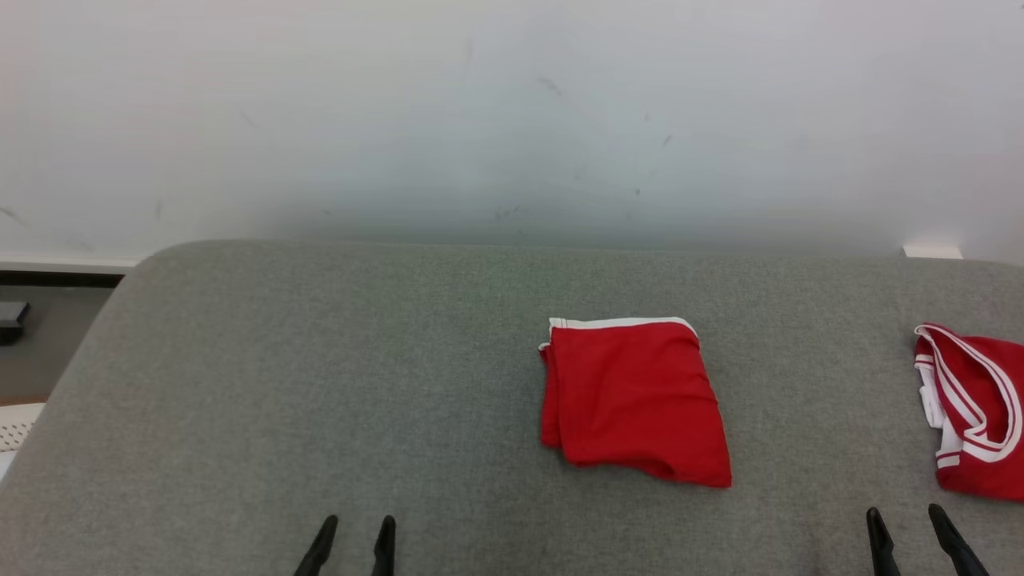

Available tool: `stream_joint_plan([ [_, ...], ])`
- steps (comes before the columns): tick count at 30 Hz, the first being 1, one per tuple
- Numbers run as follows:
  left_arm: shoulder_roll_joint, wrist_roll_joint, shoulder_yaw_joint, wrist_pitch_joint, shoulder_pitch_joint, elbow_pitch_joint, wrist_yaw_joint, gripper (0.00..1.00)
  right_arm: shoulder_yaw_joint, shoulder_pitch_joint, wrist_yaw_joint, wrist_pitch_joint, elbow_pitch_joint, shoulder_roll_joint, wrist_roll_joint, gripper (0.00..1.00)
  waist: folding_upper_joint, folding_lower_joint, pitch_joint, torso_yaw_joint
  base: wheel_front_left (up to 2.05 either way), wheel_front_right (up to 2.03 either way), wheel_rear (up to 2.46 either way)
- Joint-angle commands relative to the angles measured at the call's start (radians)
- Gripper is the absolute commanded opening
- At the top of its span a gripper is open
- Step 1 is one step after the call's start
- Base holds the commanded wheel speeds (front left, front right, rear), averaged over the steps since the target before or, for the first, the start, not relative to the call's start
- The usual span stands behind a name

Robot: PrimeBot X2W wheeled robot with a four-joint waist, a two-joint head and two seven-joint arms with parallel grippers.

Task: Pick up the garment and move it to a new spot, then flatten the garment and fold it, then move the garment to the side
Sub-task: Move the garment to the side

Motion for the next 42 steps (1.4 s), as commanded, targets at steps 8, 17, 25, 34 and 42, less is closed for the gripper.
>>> stream_joint_plan([
  [8,0.004,0.022,0.003,0.0,0.002,-0.005,-0.003,1.0,-0.01,-0.019,-0.002,-0.003,0.008,0.022,0.022,1.0,-0.0001,0.0001,0.01,0.003,0.0,0.0,0.0],
  [17,0.004,0.018,-0.029,0.0,-0.048,-0.002,-0.01,1.0,0.039,-0.168,-0.002,0.228,0.068,-0.025,0.508,1.0,-0.0001,0.0001,0.078,0.036,0.0,0.0,0.0],
  [25,0.004,-0.021,-0.075,0.0,-0.13,0.004,-0.015,1.0,0.043,-0.404,-0.001,0.732,0.119,-0.17,0.808,1.0,-0.0001,0.0001,0.208,0.134,0.0,0.0,0.0],
  [34,0.004,-0.057,-0.131,0.0,-0.196,0.022,-0.005,1.0,0.037,-0.569,-0.001,0.939,0.243,-0.171,0.808,1.0,-0.0001,0.0001,0.3,0.244,0.0,0.0,0.0],
  [42,0.004,-0.061,-0.128,0.0,-0.211,0.028,0.006,1.0,0.063,-0.604,-0.002,0.946,0.276,-0.091,0.785,0.0,-0.0001,0.0001,0.303,0.262,0.0,0.0,0.0],
])
